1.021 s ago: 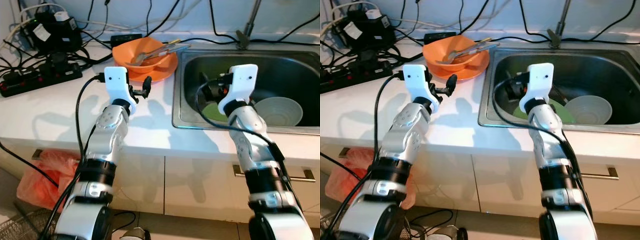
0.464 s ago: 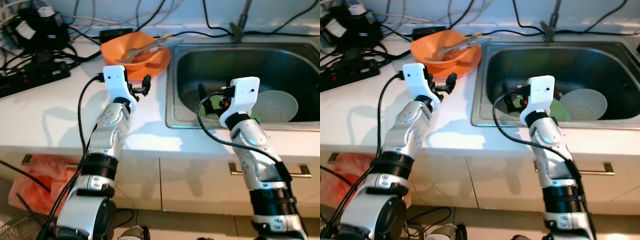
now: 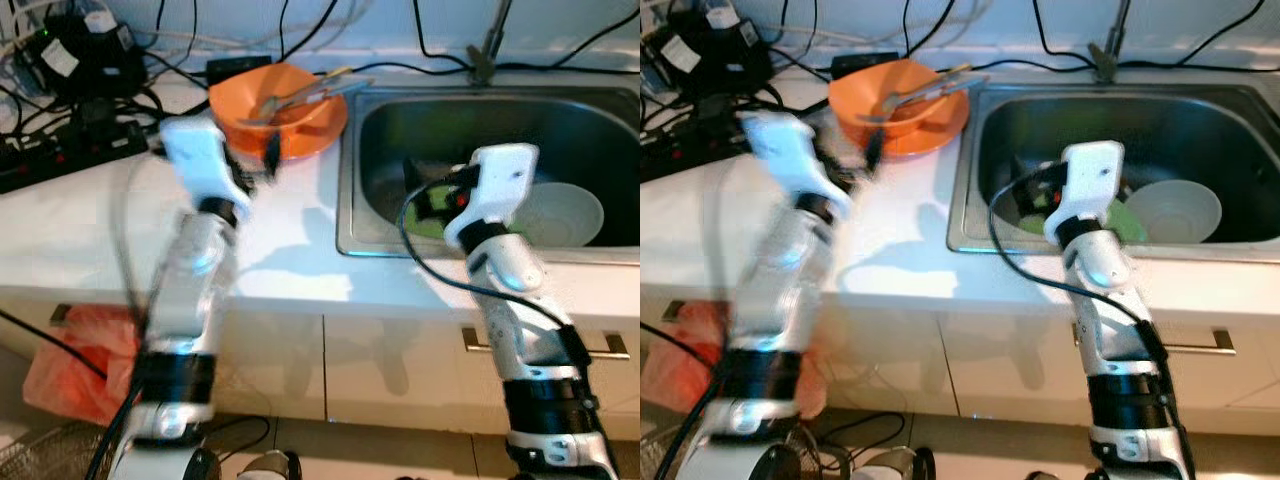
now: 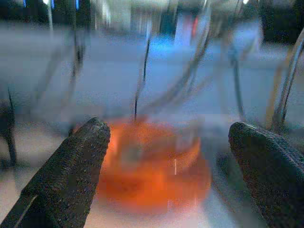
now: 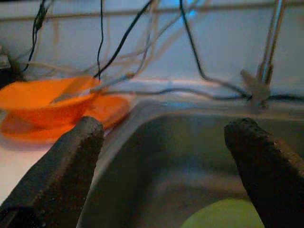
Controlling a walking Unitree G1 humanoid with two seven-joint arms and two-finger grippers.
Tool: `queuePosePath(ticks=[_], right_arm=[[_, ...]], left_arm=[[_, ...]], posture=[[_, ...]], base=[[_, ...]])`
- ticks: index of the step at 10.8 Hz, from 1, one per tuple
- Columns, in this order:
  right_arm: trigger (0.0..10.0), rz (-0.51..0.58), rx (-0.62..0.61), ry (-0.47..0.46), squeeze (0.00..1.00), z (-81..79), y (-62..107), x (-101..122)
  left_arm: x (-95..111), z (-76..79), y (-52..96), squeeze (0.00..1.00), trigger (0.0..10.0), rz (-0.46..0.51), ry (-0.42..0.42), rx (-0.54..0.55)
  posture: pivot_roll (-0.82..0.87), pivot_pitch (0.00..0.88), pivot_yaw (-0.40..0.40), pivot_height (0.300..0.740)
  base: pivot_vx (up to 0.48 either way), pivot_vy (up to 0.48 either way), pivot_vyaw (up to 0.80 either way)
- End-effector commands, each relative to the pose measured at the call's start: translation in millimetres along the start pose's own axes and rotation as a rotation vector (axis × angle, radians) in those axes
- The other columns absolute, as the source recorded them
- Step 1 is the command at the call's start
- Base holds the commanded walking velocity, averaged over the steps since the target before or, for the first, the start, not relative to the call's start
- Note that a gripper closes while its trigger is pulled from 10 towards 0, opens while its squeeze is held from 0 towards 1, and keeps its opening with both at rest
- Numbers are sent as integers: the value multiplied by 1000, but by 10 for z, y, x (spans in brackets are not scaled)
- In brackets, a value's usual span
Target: Kitchen organization
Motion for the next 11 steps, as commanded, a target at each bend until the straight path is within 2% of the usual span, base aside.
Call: queuePosePath(ticks=[1, 6, 11], right_arm=[[10000, 69, 4, 10, 0, -19, -21, 195], [10000, 104, 23, 28, 0, -79, -95, 290], [10000, 93, 27, 34, 0, -76, -96, 258]], left_arm=[[127, 25, -9, 0, 10000, 38, -21, -10], [246, -24, -59, 0, 10000, 54, -19, 5], [267, -23, -75, 0, 10000, 50, -10, 10]], posture=[[129, 36, 76, 740], [134, 20, 69, 740], [133, 25, 68, 740]], base=[[0, 0, 0], [392, 0, 0], [434, 0, 0]])
Point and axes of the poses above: a point about 5 cm out from each wrist's last joint towards the gripper, its own y axis pointing back from the gripper into the wrist, its own x axis along the axis of the wrist's last joint, z = x × y, the point moved 6 cm from there along -y, pointing out of the wrist towards the gripper, and after that the axes turned 11 degrees about -y, right-handed, at the moved point
